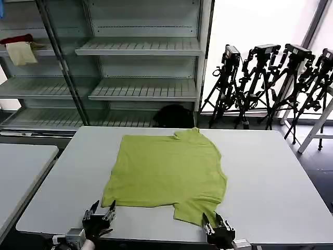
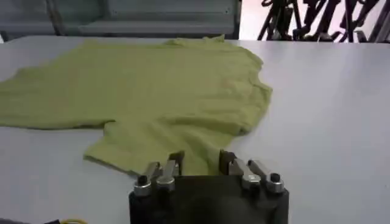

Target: Fold and organize the clothes.

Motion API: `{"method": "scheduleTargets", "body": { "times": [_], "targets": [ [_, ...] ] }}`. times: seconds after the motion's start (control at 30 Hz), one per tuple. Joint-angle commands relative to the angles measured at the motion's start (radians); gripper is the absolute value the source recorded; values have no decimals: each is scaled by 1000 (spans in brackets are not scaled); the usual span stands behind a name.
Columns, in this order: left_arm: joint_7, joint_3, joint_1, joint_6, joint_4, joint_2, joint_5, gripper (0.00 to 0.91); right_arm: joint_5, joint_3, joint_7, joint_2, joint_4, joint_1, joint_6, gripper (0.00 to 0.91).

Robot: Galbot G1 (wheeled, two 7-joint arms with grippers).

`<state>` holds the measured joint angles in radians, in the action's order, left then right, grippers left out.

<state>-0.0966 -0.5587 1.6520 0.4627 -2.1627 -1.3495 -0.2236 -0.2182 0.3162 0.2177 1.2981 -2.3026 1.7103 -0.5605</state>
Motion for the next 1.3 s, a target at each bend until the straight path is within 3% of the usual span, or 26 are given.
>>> {"method": "scheduleTargets", "body": {
  "times": [0.03, 0.57, 0.73, 0.93, 1.3],
  "targets": [
    [5, 2, 2, -5, 12, 0, 6, 10, 2, -1, -1, -3, 6, 7, -3, 0],
    [44, -19, -32, -26, -1, 0, -21, 0, -7, 15, 6, 34, -37, -44, 28, 0],
    [63, -38, -98, -9, -38, -10, -68, 0, -24, 28, 13, 58, -37, -132, -3, 0],
    [43, -37, -242, 86, -34, -15, -103, 0, -23, 28, 15, 81, 29, -297, -19, 0],
    [32, -14, -345, 87, 120, -30, -86, 0, -14, 27, -16, 118, 198, -494, -19, 0]
  ]
}}
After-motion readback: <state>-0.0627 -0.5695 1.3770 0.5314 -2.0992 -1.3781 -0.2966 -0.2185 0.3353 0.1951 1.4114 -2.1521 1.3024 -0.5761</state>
